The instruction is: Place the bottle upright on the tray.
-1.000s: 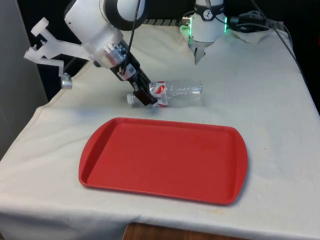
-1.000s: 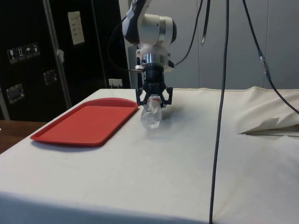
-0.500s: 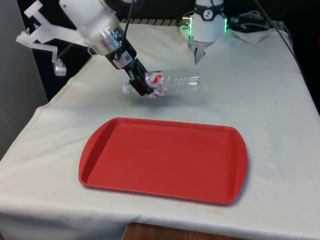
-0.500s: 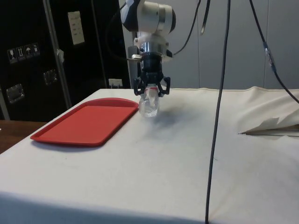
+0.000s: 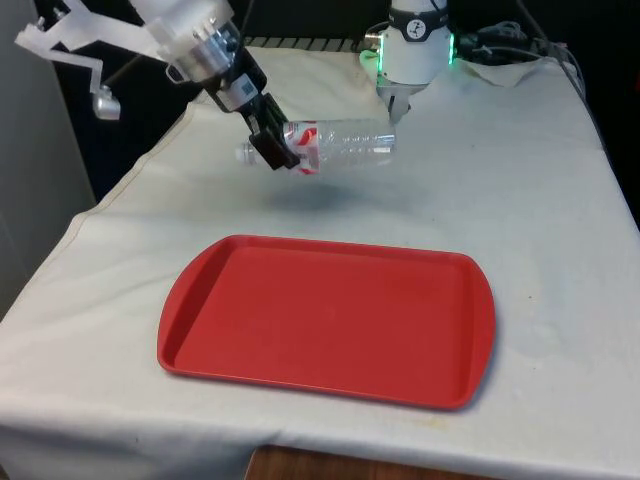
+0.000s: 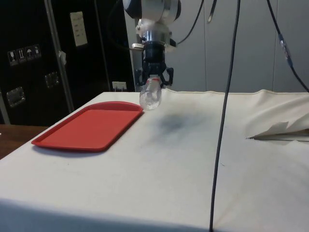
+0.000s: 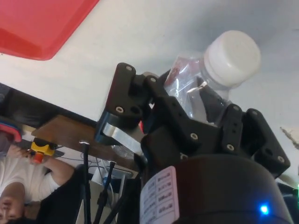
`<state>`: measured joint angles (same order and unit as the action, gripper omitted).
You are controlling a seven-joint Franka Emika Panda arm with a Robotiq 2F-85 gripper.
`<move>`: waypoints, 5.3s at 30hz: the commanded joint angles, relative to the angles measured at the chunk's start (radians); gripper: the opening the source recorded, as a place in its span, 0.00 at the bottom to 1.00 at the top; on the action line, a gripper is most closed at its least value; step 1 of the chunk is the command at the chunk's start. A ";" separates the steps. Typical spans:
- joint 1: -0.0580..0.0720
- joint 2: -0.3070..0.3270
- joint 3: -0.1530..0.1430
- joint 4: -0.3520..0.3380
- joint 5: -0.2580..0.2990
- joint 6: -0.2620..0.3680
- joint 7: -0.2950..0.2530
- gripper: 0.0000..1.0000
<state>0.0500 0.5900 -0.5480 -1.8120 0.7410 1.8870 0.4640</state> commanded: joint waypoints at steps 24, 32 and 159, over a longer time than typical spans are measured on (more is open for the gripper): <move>0.013 -0.109 -0.011 0.015 -0.101 -0.005 0.120 0.07; 0.016 -0.132 -0.012 0.032 -0.131 -0.007 0.155 0.07; 0.119 0.088 0.052 0.492 -0.783 0.103 0.793 0.07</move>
<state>0.1640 0.6730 -0.4910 -1.3260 -0.0370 1.9860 1.2440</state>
